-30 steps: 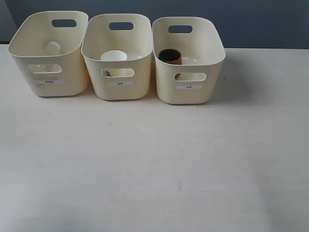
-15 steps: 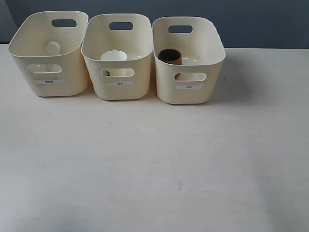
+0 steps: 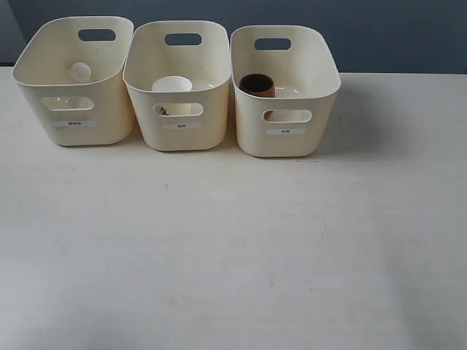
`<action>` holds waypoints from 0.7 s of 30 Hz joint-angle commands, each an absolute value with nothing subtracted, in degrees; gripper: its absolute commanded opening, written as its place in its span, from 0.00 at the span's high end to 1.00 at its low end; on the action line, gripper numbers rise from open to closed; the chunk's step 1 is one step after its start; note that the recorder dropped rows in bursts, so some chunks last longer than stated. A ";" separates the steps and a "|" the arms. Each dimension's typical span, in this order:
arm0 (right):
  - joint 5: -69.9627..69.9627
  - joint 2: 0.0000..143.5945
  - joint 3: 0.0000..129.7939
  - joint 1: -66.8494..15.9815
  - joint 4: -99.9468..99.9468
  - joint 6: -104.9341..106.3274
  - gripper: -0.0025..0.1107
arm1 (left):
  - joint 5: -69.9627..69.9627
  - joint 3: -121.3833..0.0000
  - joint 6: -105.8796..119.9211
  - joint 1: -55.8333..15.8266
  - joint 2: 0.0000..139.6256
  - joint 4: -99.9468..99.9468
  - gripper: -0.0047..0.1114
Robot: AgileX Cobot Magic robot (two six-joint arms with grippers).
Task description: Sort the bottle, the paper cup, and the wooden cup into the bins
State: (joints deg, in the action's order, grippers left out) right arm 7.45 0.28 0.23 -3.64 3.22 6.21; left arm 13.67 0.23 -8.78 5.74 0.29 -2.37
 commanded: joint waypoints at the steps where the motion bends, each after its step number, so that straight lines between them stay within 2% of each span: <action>1: 7.11 0.00 0.00 -3.43 3.16 5.97 0.98 | 13.24 0.00 -8.87 5.54 0.00 -2.54 0.96; 21: 7.11 0.00 0.00 -3.43 4.03 5.97 0.98 | 13.24 0.00 -8.87 5.54 0.00 -2.54 0.96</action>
State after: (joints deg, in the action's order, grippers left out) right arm 7.45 0.28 0.23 -3.64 3.70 6.21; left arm 13.67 0.23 -8.78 5.74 0.29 -2.37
